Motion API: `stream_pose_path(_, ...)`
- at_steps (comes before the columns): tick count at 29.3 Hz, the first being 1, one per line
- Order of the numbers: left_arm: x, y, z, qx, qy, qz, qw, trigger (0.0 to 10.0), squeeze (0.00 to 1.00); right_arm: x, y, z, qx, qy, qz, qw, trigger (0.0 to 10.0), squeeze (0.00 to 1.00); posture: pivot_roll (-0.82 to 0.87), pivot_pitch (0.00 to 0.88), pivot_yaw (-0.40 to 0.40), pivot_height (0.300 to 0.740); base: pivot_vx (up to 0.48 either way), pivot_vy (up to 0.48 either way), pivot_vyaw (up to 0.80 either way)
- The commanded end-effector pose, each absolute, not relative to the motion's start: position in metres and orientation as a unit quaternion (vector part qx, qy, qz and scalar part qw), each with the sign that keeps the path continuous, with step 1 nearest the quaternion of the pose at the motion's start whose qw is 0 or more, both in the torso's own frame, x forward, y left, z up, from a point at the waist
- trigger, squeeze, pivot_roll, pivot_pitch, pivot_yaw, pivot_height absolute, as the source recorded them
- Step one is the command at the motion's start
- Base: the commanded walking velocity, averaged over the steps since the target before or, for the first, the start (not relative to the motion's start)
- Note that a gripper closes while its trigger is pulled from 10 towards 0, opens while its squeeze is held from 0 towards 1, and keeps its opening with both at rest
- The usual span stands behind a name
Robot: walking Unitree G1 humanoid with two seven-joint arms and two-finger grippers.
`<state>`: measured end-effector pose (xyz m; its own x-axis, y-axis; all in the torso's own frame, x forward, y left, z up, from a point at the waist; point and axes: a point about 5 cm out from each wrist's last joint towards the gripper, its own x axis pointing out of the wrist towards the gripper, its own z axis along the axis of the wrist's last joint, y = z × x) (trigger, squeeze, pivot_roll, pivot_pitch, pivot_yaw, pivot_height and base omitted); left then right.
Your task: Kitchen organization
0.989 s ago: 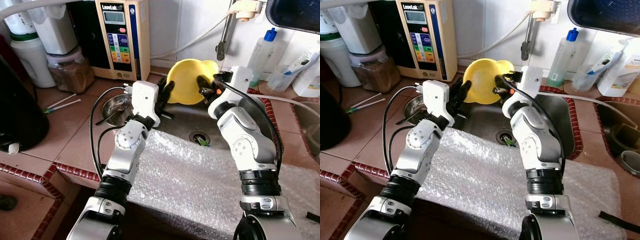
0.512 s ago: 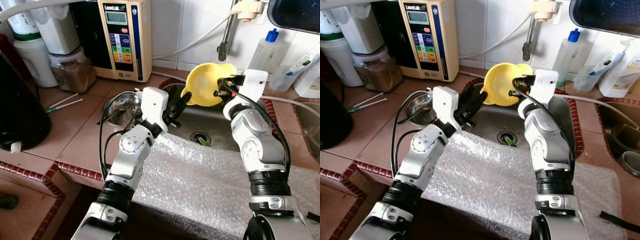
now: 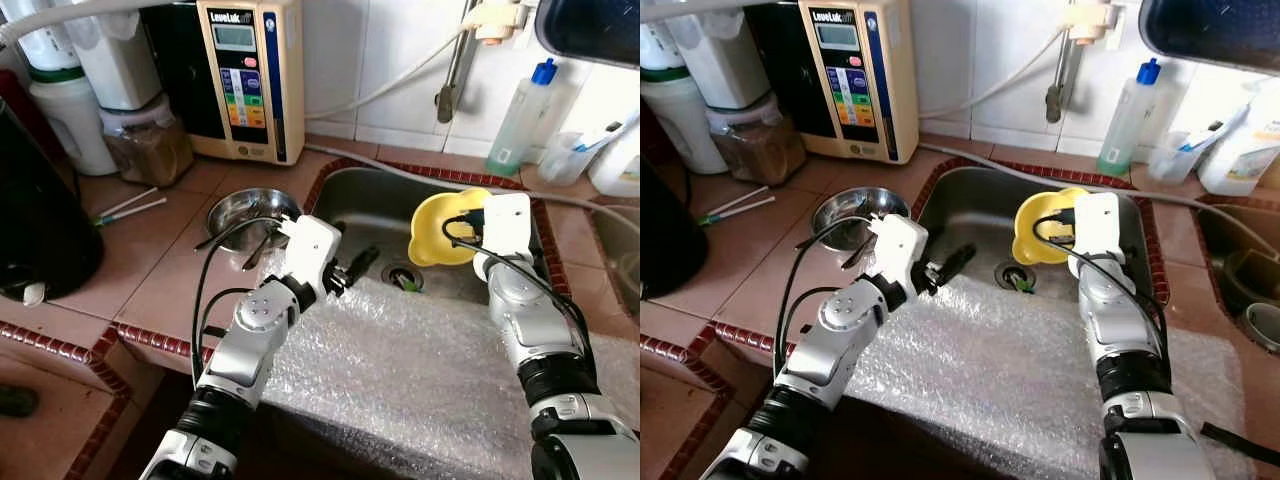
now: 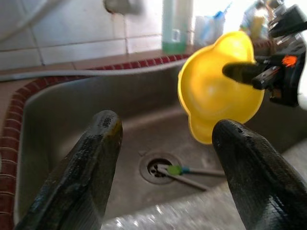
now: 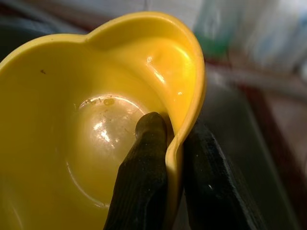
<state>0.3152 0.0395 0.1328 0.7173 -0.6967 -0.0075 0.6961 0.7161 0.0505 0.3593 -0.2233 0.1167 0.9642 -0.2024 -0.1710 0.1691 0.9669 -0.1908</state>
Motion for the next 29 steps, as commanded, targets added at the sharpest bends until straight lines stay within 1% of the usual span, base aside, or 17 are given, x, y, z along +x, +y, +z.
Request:
stream_pose_path(1, 0.314, 0.038, 0.137, 0.037, -0.011, -0.384, 0.923, 10.0, 1.0, 0.36, -0.227, 0.116, -0.083, 0.095, -0.103, 0.987, 0.0, 0.0, 0.02, 0.0, 0.031, 0.74, 0.0, 0.0, 0.0)
stream_pose_path(3, 0.314, 0.038, 0.137, 0.036, -0.004, -0.384, 0.923, 10.0, 1.0, 0.358, -0.224, 0.109, -0.085, 0.11, -0.097, 0.986, 0.0, 0.0, 0.03, 0.0, 0.033, 0.74, 0.0, 0.0, 0.0)
stream_pose_path(7, 0.314, 0.037, 0.139, 0.043, -0.003, -0.386, 0.921, 10.0, 1.0, 0.354, -0.221, 0.091, -0.057, 0.146, -0.096, 0.983, 0.0, 0.0, 0.03, 0.0, 0.032, 0.74, 0.0, 0.0, 0.0)
stream_pose_path(11, 0.315, 0.039, 0.14, 0.042, -0.002, -0.382, 0.923, 10.0, 1.0, 0.352, -0.22, 0.085, -0.047, 0.159, -0.094, 0.982, 0.0, 0.0, 0.04, 0.0, 0.03, 0.74, 0.0, 0.0, 0.0)
stream_pose_path(12, 0.316, 0.04, 0.141, 0.035, 0.006, -0.377, 0.925, 10.0, 1.0, 0.352, -0.219, 0.082, -0.045, 0.166, -0.091, 0.981, 10.0, 1.0, 0.04, 0.0, 0.028, 0.74, 0.0, 0.0, 0.0)
stream_pose_path(20, 0.316, 0.04, 0.141, 0.035, 0.012, -0.376, 0.926, 10.0, 1.0, 0.353, -0.22, 0.08, -0.044, 0.172, -0.086, 0.98, 10.0, 1.0, 0.04, 0.0, 0.022, 0.74, 0.0, 0.0, 0.0)
stream_pose_path(27, 0.312, 0.034, 0.141, 0.031, 0.015, -0.385, 0.922, 10.0, 1.0, 0.354, -0.219, 0.079, -0.028, 0.174, -0.086, 0.981, 10.0, 1.0, 0.04, 0.0, 0.022, 0.74, 0.0, 0.0, 0.0)
stream_pose_path(29, 0.312, 0.034, 0.141, 0.031, 0.015, -0.384, 0.923, 10.0, 1.0, 0.359, -0.213, 0.091, -0.006, 0.123, -0.07, 0.99, 10.0, 1.0, 0.04, 0.0, 0.022, 0.74, 0.0, 0.0, 0.0)
